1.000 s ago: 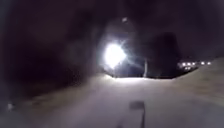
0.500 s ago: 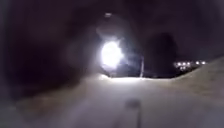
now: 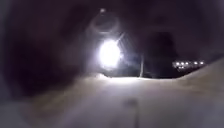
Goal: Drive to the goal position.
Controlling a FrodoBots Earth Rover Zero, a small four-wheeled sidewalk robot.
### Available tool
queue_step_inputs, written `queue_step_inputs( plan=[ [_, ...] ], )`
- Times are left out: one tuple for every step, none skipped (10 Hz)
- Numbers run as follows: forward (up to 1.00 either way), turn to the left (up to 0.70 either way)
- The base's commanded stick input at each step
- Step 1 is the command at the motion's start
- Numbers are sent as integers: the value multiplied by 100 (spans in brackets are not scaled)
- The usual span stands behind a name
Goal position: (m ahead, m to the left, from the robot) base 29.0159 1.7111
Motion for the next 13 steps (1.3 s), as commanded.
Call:
queue_step_inputs(
  plan=[
    [100,-1],
    [100,0],
    [100,-1],
    [100,-2],
    [100,-3],
    [100,-3],
    [100,-3],
    [100,-3],
    [100,-2],
    [100,0],
    [100,0],
    [100,0],
    [100,0]
  ],
)
